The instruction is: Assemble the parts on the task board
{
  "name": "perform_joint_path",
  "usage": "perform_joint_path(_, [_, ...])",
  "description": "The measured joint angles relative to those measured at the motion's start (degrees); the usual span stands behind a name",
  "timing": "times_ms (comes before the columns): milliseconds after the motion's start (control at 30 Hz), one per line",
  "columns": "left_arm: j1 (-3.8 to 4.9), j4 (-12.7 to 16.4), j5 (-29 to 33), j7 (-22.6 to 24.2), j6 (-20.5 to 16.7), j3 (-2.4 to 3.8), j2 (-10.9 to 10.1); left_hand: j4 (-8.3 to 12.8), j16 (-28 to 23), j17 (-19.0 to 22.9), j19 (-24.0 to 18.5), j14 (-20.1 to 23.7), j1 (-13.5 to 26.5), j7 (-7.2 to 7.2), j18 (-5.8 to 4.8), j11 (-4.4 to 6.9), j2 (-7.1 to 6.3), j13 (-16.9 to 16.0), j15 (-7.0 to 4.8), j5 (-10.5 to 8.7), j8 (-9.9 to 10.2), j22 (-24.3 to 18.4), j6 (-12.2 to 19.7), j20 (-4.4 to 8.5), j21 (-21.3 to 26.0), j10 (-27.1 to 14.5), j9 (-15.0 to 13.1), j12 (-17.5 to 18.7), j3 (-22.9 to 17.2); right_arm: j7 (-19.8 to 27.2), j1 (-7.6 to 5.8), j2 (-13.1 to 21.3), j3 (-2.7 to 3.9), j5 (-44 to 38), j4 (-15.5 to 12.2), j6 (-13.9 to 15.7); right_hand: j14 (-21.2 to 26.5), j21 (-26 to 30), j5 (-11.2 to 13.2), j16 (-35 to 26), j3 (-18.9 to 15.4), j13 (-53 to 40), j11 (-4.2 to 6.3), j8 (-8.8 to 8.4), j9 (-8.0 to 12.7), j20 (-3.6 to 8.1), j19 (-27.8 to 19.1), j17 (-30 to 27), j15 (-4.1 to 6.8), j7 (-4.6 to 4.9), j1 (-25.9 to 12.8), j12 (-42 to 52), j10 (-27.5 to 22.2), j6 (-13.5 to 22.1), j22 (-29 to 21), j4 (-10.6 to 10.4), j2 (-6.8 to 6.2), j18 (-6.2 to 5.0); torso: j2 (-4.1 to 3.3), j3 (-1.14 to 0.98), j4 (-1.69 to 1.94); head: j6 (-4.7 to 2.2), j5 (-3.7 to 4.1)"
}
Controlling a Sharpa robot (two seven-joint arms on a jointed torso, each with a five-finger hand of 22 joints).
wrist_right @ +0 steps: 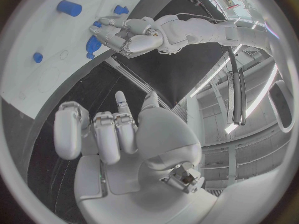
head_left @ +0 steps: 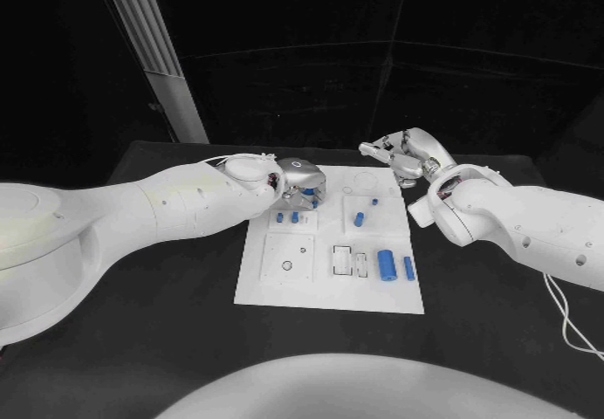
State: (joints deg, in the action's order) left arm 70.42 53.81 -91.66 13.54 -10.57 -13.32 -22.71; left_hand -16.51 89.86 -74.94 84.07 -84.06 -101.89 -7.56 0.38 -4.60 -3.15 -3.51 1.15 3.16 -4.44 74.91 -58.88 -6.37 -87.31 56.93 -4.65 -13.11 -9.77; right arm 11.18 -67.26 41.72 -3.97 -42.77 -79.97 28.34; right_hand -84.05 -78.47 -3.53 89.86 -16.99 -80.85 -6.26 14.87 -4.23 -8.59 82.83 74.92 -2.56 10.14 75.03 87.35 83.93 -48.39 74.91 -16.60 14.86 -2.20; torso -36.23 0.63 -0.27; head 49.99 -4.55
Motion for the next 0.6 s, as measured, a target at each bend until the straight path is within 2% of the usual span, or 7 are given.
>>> perform_joint_path(267, [0.02, 0.0, 0.0, 0.0, 0.1, 0.02, 0.0, 0.0, 0.0, 0.0, 0.0, 0.0, 0.0, -0.23, 0.01, -0.22, 0.00, 0.0, 0.41, 0.00, 0.0, 0.0, 0.2, -0.34, 0.0, 0.2, 0.1, 0.0, -0.3, 0.0, 0.00, -0.1, 0.00, 0.0, 0.0, -0.1, 0.0, 0.0, 0.0, 0.0, 0.0, 0.0, 0.00, 0.00, 0.0, 0.00, 0.0, 0.0, -0.01, 0.00, 0.0, 0.0, 0.0, 0.0, 0.0, 0.0, 0.00, 0.00, -0.01, 0.00, 0.00, 0.00, -0.03])
perform_joint_path(367, [0.03, 0.0, 0.0, 0.0, 0.2, 0.03, 0.0, 0.0, 0.0, 0.0, 0.0, 0.0, 0.0, -0.75, 0.01, -0.56, 0.00, 0.0, 0.41, 0.00, 0.0, 0.0, -0.3, -0.40, 0.0, 0.7, 0.1, 0.0, -0.8, 0.0, 0.00, -0.1, 0.00, 0.0, 0.0, -0.1, 0.0, 0.0, 0.0, 0.0, 0.0, 0.0, 0.00, 0.00, 0.0, 0.00, 0.0, 0.0, -0.01, 0.00, 0.0, 0.0, 0.0, 0.0, 0.0, 0.0, -0.01, 0.00, -0.01, 0.00, 0.00, 0.00, -0.04])
perform_joint_path(600, [0.09, -0.1, 0.1, 0.0, 0.7, 0.09, 0.2, 0.2, 0.0, 0.0, -0.2, 0.0, -0.3, -0.61, 0.00, -0.50, 0.32, 0.0, 0.41, 0.00, -0.5, 0.0, -2.2, -0.60, -1.8, 3.0, -0.1, 0.1, -1.9, 0.0, 0.00, -0.1, 0.00, 0.1, 0.1, -0.2, 0.0, 0.0, 0.0, 0.0, 0.0, 0.0, 0.00, 0.00, 0.0, 0.00, 0.0, 0.0, -0.01, 0.00, 0.0, 0.1, 0.0, 0.0, 0.0, 0.0, -0.01, 0.00, -0.01, 0.00, 0.00, 0.00, -0.09])
